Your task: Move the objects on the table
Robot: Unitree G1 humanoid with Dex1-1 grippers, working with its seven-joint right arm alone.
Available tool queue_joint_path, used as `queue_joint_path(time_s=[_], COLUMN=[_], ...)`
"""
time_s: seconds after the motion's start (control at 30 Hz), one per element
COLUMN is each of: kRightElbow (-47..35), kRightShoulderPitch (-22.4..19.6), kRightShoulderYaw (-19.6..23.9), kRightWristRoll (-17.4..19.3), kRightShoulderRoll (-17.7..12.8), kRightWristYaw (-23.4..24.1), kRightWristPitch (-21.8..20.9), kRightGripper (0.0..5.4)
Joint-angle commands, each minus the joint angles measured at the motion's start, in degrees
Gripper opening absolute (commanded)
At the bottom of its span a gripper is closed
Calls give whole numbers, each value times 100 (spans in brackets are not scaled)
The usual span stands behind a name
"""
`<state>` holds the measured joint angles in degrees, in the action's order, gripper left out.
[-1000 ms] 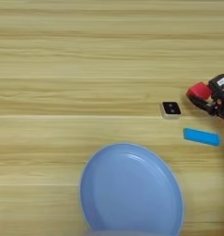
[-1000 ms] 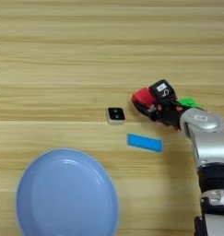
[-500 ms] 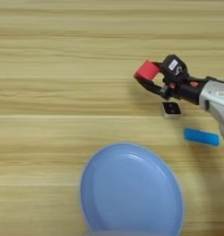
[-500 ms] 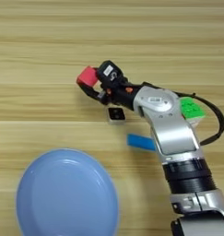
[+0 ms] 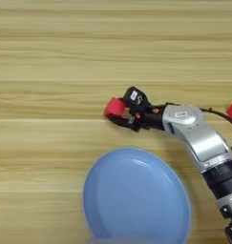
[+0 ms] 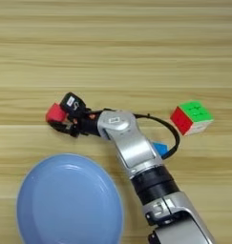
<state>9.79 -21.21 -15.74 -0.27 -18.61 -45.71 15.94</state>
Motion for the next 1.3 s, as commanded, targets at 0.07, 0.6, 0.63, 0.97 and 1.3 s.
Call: queue_joint_path(time_s=[0.07,0.6,0.63,0.97,1.3], kRightElbow=[39,279,258,-310,-1182], kRightShoulderPitch=[-457,-356,-353,-372,-342], kRightShoulderYaw=[76,64,71,348,901], kRightWristRoll=[-20,-67,-60,156,516], kRightShoulderRoll=[33,77,80,51,-312], kRightWristYaw=[86,113,115,131,-13], kRightWristPitch=[-279,-384,-380,-252,134], kRightGripper=[237,281,295,394,499])
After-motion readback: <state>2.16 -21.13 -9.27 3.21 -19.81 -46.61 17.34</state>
